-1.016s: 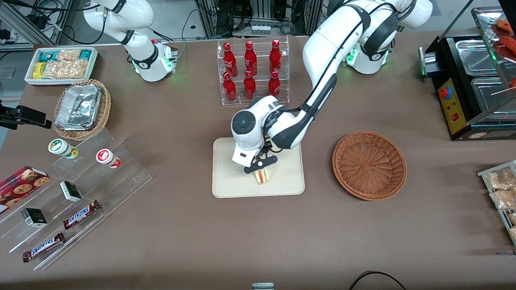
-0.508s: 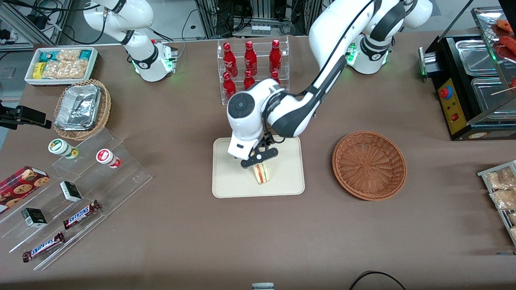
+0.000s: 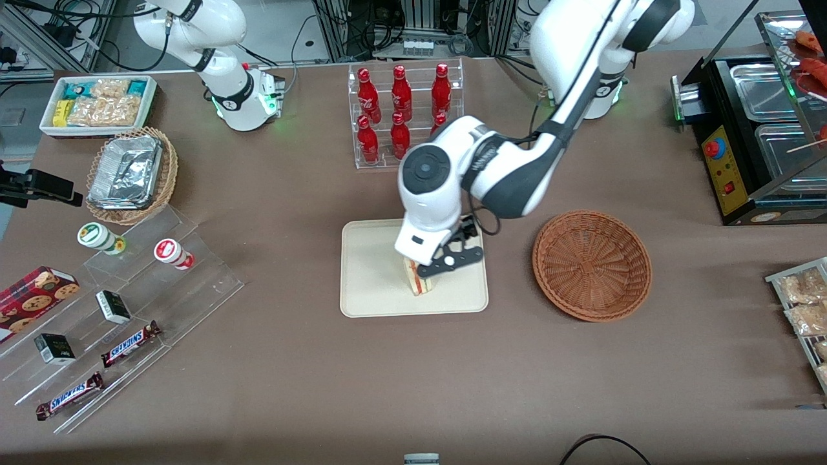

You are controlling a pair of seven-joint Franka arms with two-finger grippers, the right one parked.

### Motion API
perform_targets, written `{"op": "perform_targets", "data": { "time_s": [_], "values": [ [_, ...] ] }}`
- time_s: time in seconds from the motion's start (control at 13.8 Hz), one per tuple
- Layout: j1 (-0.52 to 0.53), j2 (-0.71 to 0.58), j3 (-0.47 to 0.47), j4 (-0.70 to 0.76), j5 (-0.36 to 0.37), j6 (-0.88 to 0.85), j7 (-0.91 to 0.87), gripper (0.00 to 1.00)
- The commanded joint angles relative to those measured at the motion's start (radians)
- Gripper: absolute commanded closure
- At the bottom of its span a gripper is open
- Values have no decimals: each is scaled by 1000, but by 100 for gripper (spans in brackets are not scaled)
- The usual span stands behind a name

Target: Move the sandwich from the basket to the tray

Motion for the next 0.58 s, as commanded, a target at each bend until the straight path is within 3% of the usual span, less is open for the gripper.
{"op": "perform_targets", "data": {
  "time_s": [0.0,0.51],
  "values": [
    [93,-141,-7,-156,-28,-2,166,0],
    [355,-351,-7,-338,-89,-16,674,0]
  ]
}}
